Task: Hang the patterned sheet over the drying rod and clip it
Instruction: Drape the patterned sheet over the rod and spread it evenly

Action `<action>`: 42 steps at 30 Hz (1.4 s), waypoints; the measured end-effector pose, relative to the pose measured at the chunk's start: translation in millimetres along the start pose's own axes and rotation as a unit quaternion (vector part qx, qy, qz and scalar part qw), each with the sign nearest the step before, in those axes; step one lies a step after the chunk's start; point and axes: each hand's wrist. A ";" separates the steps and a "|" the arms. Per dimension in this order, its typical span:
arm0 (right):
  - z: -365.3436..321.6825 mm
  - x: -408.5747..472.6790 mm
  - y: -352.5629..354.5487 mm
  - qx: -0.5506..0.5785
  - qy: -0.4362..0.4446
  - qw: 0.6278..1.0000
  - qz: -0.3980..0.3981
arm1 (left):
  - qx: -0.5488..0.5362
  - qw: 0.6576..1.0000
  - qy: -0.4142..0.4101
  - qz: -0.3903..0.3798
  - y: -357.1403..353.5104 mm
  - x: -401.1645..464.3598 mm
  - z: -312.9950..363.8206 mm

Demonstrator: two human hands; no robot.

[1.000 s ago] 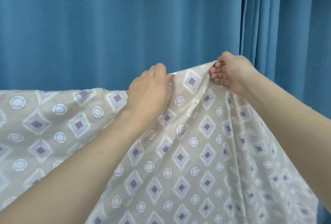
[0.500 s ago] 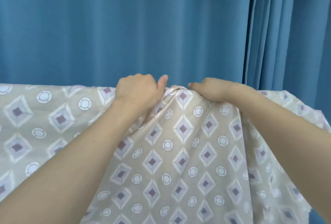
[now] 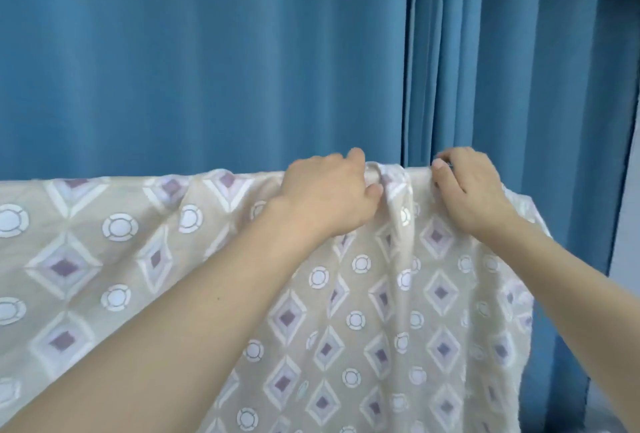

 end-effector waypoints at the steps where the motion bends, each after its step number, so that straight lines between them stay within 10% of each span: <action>1: 9.8 -5.0 2.9 -0.013 -0.006 1.000 0.012 | 0.013 1.000 -0.005 0.007 -3.8 3.7 6.8; 5: 40.2 -12.8 19.7 0.106 -0.121 0.987 0.031 | 0.012 0.999 0.006 0.041 -7.8 19.7 37.5; 7: 60.5 -13.6 34.4 0.302 -0.224 0.922 -0.093 | 0.028 0.996 0.026 0.080 -6.5 27.3 57.0; 10: 99.9 -22.2 51.4 0.311 -0.265 0.873 -0.266 | 0.029 0.993 0.024 0.110 -8.4 39.7 86.1; 15: 142.6 -14.4 68.8 0.151 -0.180 0.943 -0.234 | 0.053 0.995 0.038 0.074 -28.3 67.6 129.9; 25: 198.2 6.6 88.9 0.131 -0.138 0.941 -0.280 | 0.078 0.977 0.065 0.190 -41.4 93.9 157.4; 30: 206.0 54.3 102.2 0.193 -0.087 0.971 -0.112 | 0.073 0.955 0.156 0.241 -12.3 128.6 154.5; 33: 198.8 73.2 93.7 0.240 -0.098 0.963 -0.076 | 0.077 0.966 0.207 0.136 0.0 153.8 151.2; 37: 204.3 56.3 88.2 0.299 -0.217 0.888 -0.273 | 0.081 0.966 0.232 -0.084 -3.0 154.1 153.4; 42: 239.2 20.3 87.3 0.341 -0.298 0.785 -0.422 | 0.014 0.988 0.132 -0.074 -27.6 144.3 179.3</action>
Point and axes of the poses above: each hand's wrist, its own x-axis towards the middle knuckle, its own y-axis out of the back of the hand, z = x × y, and after that the axes turned 10 degrees about x, right-handed
